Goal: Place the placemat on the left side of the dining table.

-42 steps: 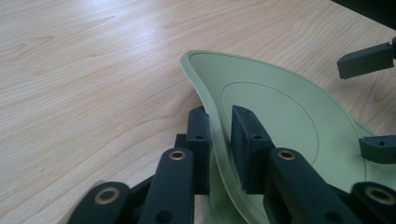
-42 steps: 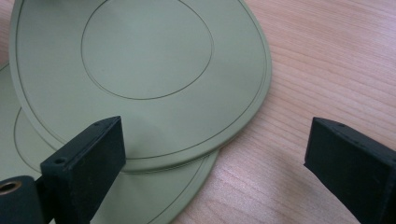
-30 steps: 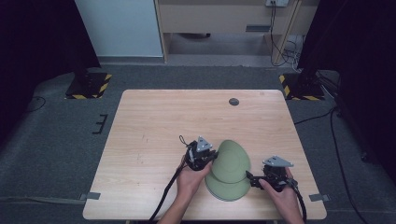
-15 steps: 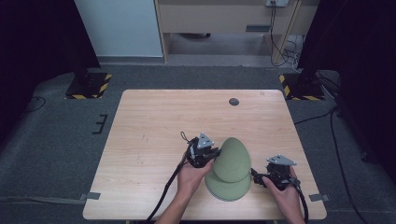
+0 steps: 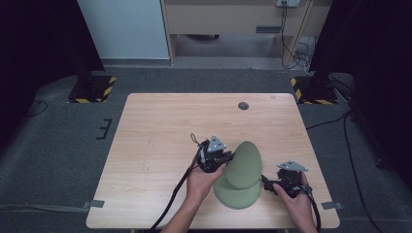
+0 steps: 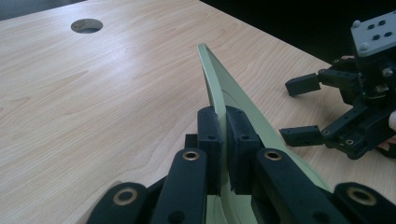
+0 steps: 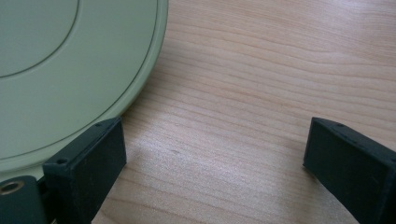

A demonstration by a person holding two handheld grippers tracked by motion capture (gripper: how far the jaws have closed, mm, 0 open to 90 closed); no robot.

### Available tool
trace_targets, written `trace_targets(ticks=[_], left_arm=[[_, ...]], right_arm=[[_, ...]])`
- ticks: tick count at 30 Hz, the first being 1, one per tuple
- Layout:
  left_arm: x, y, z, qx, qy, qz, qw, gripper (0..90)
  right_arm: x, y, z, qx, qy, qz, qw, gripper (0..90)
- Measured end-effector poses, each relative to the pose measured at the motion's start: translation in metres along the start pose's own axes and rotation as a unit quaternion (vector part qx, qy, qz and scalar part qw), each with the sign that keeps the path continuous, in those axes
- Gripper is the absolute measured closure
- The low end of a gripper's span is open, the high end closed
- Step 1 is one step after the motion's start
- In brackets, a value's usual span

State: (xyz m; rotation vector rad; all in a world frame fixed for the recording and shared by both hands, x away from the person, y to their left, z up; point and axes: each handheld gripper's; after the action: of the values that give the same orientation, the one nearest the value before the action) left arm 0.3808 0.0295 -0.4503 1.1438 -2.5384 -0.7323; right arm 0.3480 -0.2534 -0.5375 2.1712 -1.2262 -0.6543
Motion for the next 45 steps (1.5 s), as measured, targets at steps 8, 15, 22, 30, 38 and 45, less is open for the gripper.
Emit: trace_targets(ticks=[8,15,22,30,38,45], left_arm=[[0.004,0.003,-0.008,0.009,0.003,0.015,0.9998,85.6],[0.009,0.007,-0.02,0.019,0.0,0.025,0.9995,85.7],[0.012,0.011,-0.031,0.024,-0.012,0.025,0.9993,85.7],[0.009,0.01,-0.043,0.023,-0.022,0.01,0.9994,85.7],[0.0,0.006,-0.052,0.027,-0.021,-0.006,0.9994,85.7],[-0.004,0.003,-0.059,0.031,-0.023,-0.019,0.9991,85.7]], right_arm=[[0.002,-0.001,0.0,-0.005,-0.012,0.012,0.9998,4.2],[0.002,-0.002,-0.001,-0.006,-0.014,0.015,0.9998,3.4],[0.003,-0.002,-0.001,-0.006,-0.013,0.015,0.9998,3.4],[0.003,-0.002,-0.001,-0.007,-0.013,0.014,0.9998,3.2],[0.003,-0.003,-0.001,-0.007,-0.012,0.014,0.9998,3.1],[0.003,-0.003,-0.002,-0.007,-0.014,0.014,0.9998,3.0]])
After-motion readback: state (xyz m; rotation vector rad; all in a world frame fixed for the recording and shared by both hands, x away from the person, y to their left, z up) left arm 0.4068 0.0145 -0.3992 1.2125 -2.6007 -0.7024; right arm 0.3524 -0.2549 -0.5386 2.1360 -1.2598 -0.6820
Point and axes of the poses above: each handheld gripper's, and its own axes: y roughly backward along the jaws, z roughly out of its underside, x roughly to its right, and after that the axes turned 11 degrees about -z, right-handed
